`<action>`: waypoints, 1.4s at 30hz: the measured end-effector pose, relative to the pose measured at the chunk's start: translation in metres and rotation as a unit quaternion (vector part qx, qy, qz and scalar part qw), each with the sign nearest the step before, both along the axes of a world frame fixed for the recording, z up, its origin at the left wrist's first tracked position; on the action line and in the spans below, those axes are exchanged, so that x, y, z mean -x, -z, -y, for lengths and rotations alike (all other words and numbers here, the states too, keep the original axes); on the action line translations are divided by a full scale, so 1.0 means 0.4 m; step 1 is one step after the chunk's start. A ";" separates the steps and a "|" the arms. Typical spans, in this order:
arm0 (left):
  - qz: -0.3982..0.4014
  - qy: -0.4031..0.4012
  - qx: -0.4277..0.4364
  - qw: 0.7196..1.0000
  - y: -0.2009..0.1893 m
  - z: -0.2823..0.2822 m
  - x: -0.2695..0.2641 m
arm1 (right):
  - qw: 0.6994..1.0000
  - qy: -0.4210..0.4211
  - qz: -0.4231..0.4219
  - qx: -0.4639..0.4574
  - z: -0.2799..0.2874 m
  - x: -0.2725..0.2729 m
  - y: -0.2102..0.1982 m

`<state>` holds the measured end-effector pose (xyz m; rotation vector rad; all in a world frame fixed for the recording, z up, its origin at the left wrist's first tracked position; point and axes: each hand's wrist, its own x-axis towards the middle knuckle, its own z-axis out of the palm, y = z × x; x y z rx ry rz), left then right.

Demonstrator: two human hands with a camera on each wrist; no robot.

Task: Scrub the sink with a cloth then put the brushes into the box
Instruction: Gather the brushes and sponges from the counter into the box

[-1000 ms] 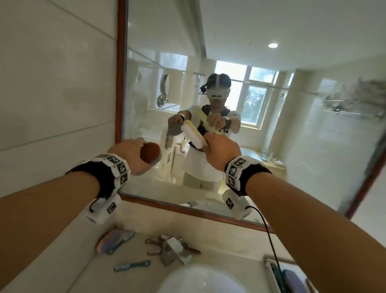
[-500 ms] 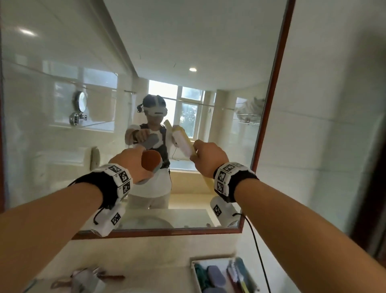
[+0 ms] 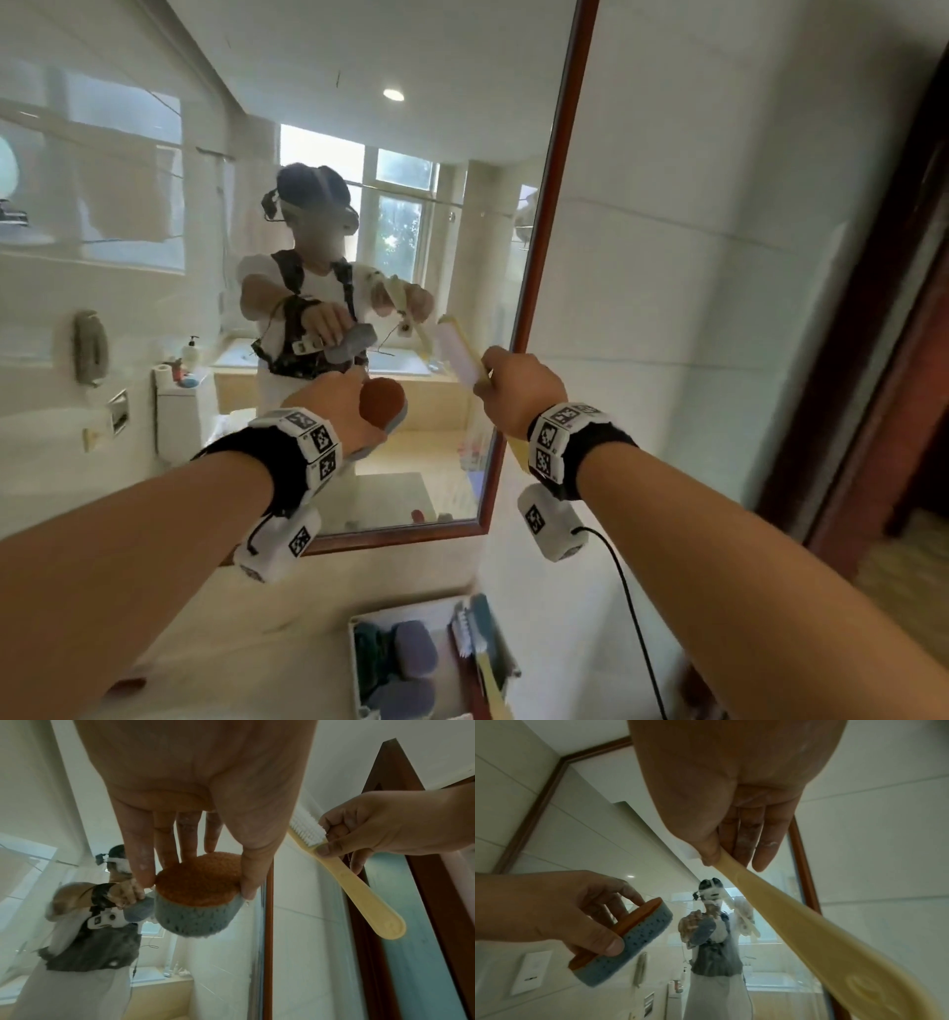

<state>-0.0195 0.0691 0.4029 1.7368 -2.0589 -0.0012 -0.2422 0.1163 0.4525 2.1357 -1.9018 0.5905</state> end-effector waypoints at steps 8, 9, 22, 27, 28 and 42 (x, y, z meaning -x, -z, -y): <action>-0.018 0.084 -0.021 0.996 0.079 0.193 0.237 | 0.994 0.101 0.016 -0.028 0.105 0.212 0.075; -0.021 0.089 -0.029 0.995 0.100 0.213 0.259 | 0.993 0.108 0.023 -0.031 0.122 0.234 0.089; -0.006 0.032 -0.223 0.974 0.585 0.355 0.356 | 0.967 0.073 0.091 -0.225 0.362 0.322 0.601; -0.012 -0.009 -0.301 0.954 0.784 0.329 0.355 | 0.942 0.048 0.120 -0.310 0.387 0.328 0.826; -0.012 -0.017 -0.320 0.947 0.819 0.329 0.351 | 0.937 0.047 0.120 -0.326 0.390 0.333 0.865; -0.035 -0.047 -0.397 0.916 1.024 0.259 0.313 | 0.903 0.062 0.137 -0.402 0.382 0.360 1.068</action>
